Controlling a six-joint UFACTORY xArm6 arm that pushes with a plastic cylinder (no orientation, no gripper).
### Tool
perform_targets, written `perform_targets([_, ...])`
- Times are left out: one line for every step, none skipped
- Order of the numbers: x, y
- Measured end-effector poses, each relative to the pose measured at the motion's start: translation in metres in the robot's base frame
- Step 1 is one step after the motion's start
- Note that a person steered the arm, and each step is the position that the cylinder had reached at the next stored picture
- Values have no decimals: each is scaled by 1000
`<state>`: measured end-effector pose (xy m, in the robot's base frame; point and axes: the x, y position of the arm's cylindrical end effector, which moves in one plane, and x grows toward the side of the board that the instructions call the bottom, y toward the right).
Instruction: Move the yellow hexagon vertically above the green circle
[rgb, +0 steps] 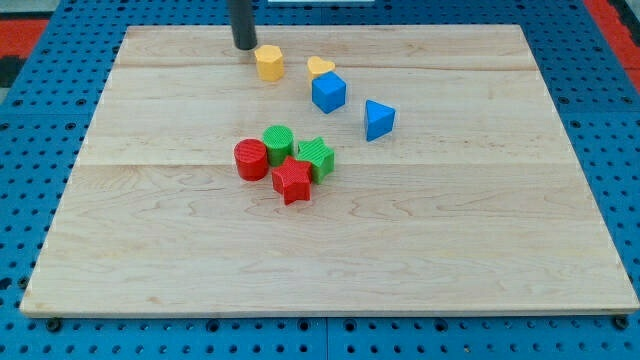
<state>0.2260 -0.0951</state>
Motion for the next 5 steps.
perform_targets([4,0])
perform_targets([23,17])
perform_targets([38,46])
perform_targets([39,89])
perform_targets([39,121])
